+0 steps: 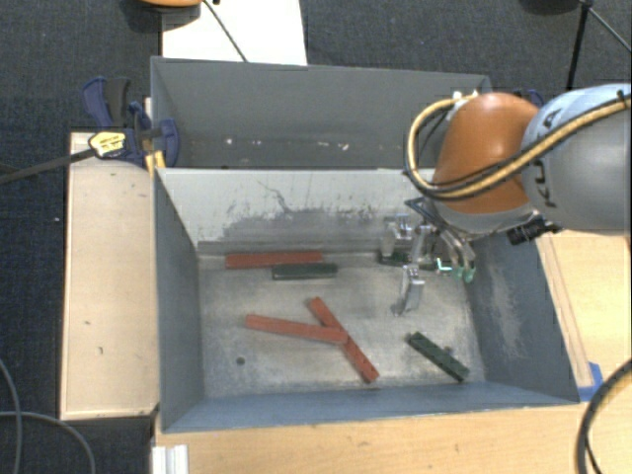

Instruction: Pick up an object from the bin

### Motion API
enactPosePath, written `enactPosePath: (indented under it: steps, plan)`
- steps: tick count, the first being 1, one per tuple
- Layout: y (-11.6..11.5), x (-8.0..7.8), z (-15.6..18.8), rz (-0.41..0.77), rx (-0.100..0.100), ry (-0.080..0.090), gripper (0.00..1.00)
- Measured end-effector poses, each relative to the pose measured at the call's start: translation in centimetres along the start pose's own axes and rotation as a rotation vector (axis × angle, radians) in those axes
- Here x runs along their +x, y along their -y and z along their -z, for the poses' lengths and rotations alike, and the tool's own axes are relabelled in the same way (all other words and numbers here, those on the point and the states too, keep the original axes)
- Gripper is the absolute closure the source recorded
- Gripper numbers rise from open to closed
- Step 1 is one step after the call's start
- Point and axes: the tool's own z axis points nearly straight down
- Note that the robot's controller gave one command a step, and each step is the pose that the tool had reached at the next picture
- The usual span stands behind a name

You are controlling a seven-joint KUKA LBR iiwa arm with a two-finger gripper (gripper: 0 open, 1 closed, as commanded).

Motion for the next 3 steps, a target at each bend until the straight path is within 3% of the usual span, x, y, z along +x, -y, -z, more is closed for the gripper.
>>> enactPosePath:
  steps: [1, 2, 3]
  plan:
    - [0.0, -0.2, 0.4, 0.0, 0.0, 0.008, 0.0]
    - [-2.5, 0.1, -0.6, 0.073, 0.003, 0.009, 0.0]
    - [-8.0, 3.6, -4.1, 0.131, 0.0, 0.007, 0.0]
